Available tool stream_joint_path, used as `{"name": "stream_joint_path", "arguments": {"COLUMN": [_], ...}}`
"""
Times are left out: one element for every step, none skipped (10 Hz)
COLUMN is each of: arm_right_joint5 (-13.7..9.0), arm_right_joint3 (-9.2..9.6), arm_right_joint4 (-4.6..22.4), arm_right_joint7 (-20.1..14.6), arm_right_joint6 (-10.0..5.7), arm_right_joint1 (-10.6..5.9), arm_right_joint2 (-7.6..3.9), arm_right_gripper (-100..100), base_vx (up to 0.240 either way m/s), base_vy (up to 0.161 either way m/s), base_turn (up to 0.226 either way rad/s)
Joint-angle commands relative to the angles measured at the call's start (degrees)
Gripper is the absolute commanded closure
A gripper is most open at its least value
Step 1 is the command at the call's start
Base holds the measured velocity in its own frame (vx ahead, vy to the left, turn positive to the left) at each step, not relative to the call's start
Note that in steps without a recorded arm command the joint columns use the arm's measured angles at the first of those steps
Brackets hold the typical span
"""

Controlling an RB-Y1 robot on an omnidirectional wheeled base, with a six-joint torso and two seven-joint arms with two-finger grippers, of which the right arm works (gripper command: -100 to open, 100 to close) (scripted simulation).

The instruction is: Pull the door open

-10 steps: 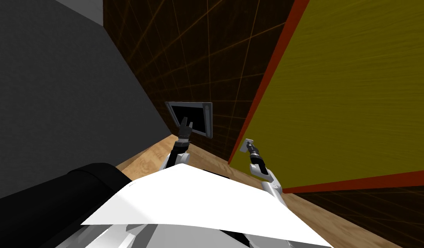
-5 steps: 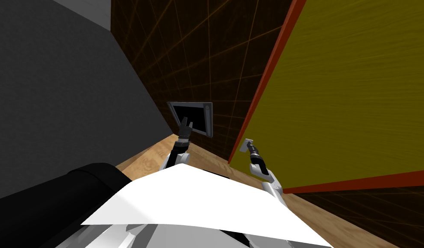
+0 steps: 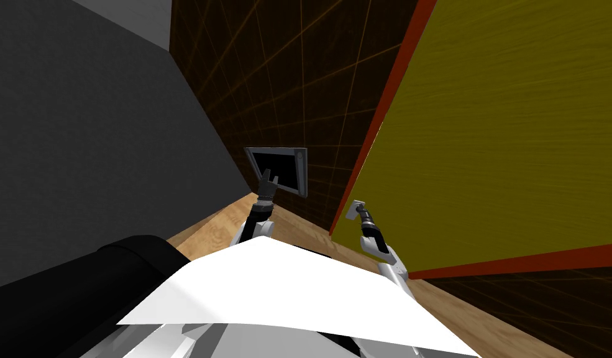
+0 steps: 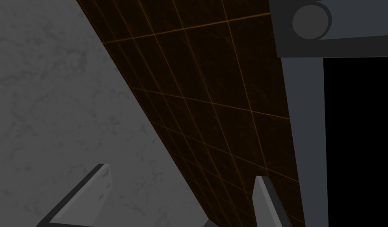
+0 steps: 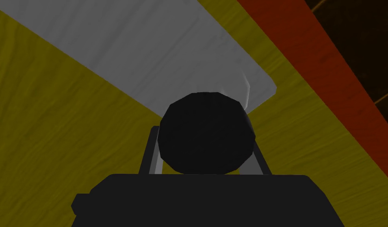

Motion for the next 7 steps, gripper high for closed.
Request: {"name": "stream_joint_path", "arguments": {"arm_right_joint5": [-0.48, -1.58, -1.58, -2.68, -2.68, -3.78, -4.92], "arm_right_joint3": [0.81, 1.04, 1.04, 1.28, 1.28, 1.52, 1.77], "arm_right_joint4": [-0.14, -0.31, -0.31, -0.49, -0.49, -0.66, -0.84], "arm_right_joint7": [-1.79, -4.05, -4.17, -6.42, -6.55, -8.90, -10.35], "arm_right_joint6": [0.12, 0.10, 0.10, 0.07, 0.07, 0.05, 0.02], "arm_right_joint1": [0.19, 0.31, 0.31, 0.43, 0.43, 0.55, 0.68], "arm_right_joint2": [0.55, 0.50, 0.50, 0.45, 0.45, 0.40, 0.35], "arm_right_gripper": [100, 100, 100, 100, 100, 100, 100], "base_vx": [-0.032, -0.036, -0.027, -0.035, -0.033, -0.039, -0.053], "base_vy": [-0.017, -0.022, -0.020, -0.023, -0.017, -0.015, -0.026], "base_turn": [0.034, 0.043, 0.031, 0.033, 0.038, 0.055, 0.073]}}
